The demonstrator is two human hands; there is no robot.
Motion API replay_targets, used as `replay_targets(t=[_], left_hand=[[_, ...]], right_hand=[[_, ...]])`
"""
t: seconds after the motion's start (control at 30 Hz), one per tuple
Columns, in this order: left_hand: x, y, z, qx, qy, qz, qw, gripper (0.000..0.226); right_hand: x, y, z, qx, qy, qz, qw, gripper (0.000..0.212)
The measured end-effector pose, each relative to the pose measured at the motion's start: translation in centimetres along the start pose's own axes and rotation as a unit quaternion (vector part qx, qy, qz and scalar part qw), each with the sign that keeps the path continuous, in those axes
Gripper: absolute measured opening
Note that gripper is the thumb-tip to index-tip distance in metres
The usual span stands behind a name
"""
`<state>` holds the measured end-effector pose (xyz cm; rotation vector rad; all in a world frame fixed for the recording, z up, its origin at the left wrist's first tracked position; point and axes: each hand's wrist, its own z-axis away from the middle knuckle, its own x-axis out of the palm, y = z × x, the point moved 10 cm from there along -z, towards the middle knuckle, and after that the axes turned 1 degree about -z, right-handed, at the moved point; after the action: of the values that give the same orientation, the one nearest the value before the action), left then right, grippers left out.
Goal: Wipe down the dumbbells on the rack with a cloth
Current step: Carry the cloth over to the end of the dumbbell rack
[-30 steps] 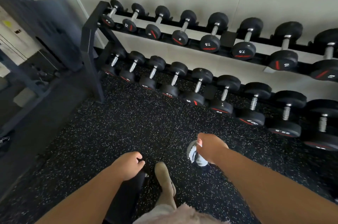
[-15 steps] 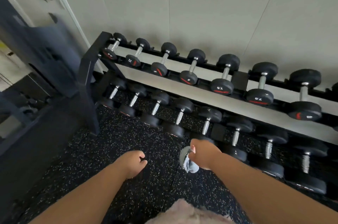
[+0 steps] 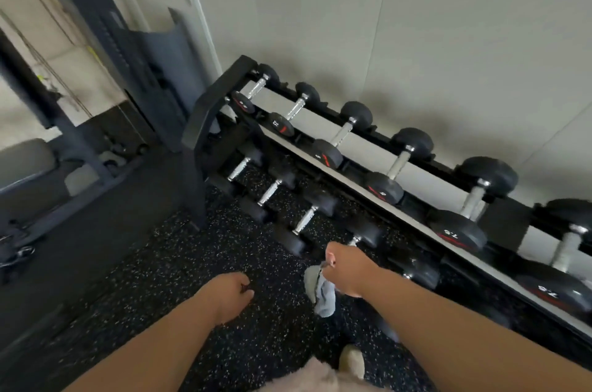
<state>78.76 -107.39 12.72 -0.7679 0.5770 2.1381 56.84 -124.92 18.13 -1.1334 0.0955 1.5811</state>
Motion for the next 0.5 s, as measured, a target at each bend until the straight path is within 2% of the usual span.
replay_targets(t=[0.1,0.2,0.33,0.5], left_hand=[[-2.1,0.0,-1.0,-0.027,0.008,0.02,0.999,0.049],[-3.7,0.3,-2.0,-0.042,0.014,0.052,0.998,0.05],[-6.6,0.4,-3.2,-0.038,0.033,0.078,0.996,0.05],[-10.5,-3.2,-5.9,-0.041,0.046,0.119,0.991,0.051]], right_hand=[[-1.4,-0.6,-3.6,-0.019,-0.025,0.007,0.999,0.012],[-2.4,-2.0,-6.9,-0.055,-0.044,0.035,0.997,0.021],[-3.2,-3.9,-10.8,-0.073,-0.051,0.058,0.994,0.017],[-3.4,-8.1,-15.6,-0.084,-0.048,0.068,0.993,0.018]])
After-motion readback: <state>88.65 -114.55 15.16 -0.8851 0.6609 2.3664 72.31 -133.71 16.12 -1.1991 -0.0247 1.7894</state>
